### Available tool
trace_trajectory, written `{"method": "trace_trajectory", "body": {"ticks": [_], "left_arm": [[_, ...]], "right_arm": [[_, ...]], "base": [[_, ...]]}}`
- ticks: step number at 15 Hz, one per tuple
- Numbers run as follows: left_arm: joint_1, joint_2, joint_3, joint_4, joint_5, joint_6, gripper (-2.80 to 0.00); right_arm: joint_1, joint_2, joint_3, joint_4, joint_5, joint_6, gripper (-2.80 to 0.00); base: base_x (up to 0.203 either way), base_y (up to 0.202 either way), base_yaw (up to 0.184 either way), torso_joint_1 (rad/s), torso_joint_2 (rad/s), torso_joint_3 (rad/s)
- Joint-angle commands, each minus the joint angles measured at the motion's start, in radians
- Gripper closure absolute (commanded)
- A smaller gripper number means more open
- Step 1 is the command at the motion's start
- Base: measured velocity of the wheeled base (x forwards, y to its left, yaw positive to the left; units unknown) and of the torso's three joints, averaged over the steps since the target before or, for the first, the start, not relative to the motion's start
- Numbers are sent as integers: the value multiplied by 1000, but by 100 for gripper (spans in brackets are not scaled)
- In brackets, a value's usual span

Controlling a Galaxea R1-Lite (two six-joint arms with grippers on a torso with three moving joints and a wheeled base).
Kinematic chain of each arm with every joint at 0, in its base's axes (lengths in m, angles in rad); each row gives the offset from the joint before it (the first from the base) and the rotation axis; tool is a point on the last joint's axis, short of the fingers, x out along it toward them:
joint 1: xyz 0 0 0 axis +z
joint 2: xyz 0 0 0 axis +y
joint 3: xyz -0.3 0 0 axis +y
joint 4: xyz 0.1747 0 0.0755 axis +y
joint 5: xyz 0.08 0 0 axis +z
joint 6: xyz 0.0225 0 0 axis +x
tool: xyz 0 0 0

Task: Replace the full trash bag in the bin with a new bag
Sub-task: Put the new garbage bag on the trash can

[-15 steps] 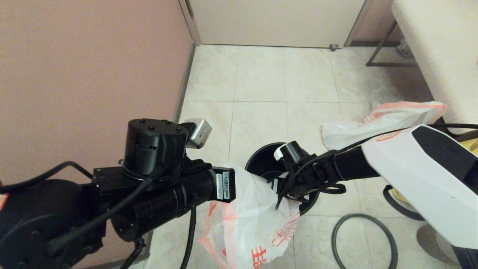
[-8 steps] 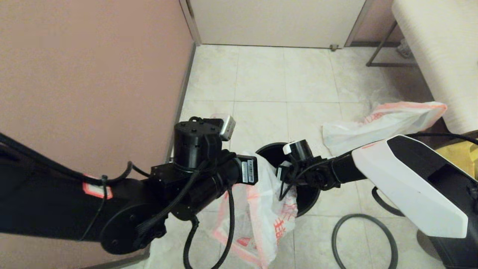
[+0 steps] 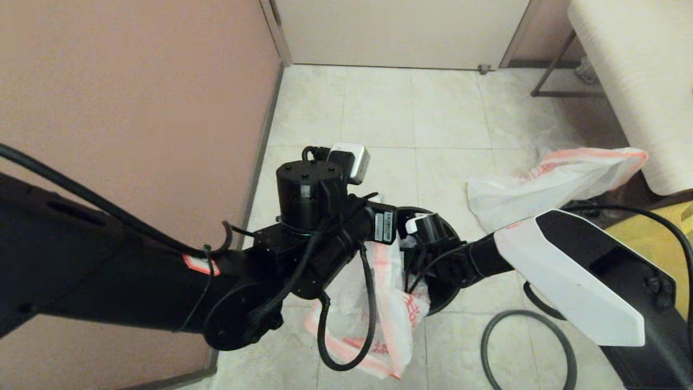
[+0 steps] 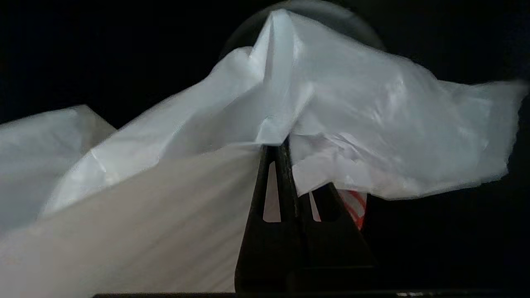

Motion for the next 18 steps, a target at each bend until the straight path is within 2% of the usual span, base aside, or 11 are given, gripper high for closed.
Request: {"method": "trace_trajectory", "body": {"ticks": [1,2,3,7,9,13,16,18], "left_arm": [[-4,50,-23,-45,8,18,0],[-13,61,-32,-50,18,35,-41],[-30,59,-33,-58,34,68,-280],[-110,-78,-5,-73,63,111,-280],[-116,-175,49,-50,76,114,-280],[-12,-271,105,-51,71,107,-280],[16,-247,84,-49,43,108,-280],[22,-228,68,-48,23,107,-280]], "right_arm": [[3,50,-21,-1,-4,-4,0],[2,58,-35,-1,-3,-4,0],[1,60,-40,-1,-2,-4,0],[1,65,-48,2,-4,-19,0],[1,74,-69,3,-4,-36,0],[-3,186,-207,5,-28,-89,0],[-10,269,-280,0,-61,-209,0],[-21,301,-286,-30,-62,-233,0]], "base": [[0,0,0,0,0,0],[0,0,0,0,0,0],[0,0,0,0,0,0],[0,0,0,0,0,0],[0,0,0,0,0,0],[0,0,0,0,0,0],[0,0,0,0,0,0],[0,0,0,0,0,0]]}}
